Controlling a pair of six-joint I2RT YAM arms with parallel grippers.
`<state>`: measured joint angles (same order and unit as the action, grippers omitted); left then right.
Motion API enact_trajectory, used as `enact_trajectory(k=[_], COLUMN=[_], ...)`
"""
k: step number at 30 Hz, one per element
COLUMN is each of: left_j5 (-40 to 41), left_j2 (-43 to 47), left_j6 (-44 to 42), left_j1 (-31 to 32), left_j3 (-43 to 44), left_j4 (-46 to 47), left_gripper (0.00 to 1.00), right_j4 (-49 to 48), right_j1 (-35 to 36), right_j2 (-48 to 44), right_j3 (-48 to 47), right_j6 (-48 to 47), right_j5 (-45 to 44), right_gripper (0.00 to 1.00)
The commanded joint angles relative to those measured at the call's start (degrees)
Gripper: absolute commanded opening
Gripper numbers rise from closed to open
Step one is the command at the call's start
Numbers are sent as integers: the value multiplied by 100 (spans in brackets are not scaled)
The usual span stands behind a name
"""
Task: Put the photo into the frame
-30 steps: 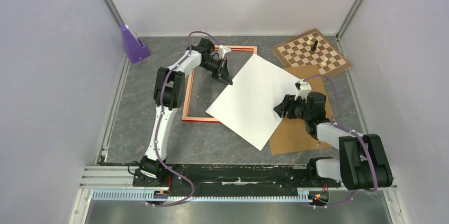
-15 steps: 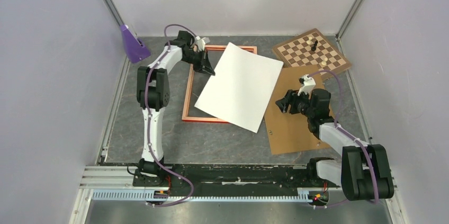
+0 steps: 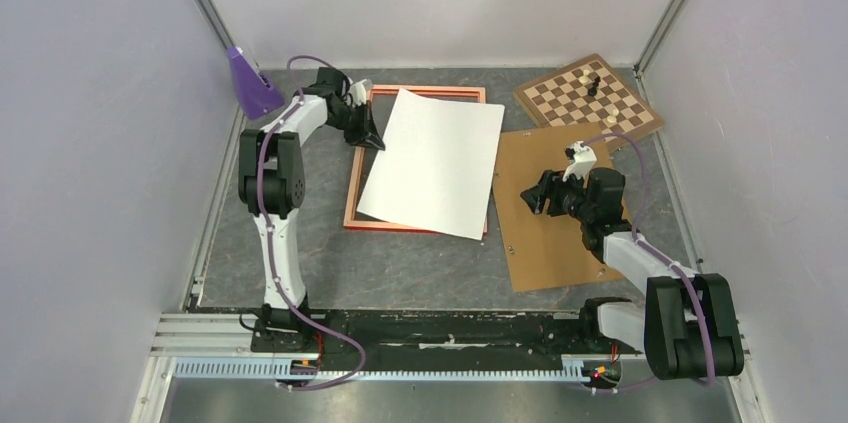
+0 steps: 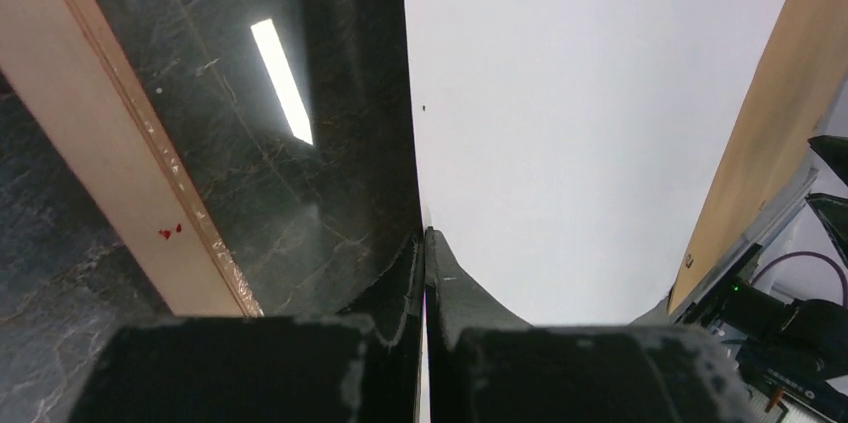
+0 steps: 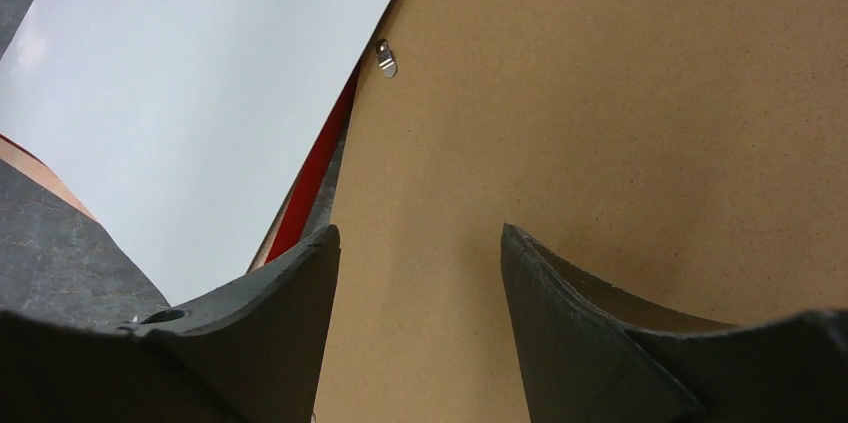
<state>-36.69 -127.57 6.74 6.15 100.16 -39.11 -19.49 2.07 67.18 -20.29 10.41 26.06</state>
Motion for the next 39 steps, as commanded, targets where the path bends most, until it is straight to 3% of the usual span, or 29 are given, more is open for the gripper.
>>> enact_trajectory(k=[1, 39], left_j5=[425, 1050], left_j2=[623, 1342], left_j6=[371, 1034], left_j1=[-60, -263], left_j3=[-210, -1356], left_j4=[484, 1338], left_gripper=[2, 2], right_j4=[-139, -187], right_j1=[-21, -75], right_j2=[-93, -75], right_j3=[-98, -65], right_j6=[-78, -78], right_j5=[48, 48], right_gripper=[64, 63])
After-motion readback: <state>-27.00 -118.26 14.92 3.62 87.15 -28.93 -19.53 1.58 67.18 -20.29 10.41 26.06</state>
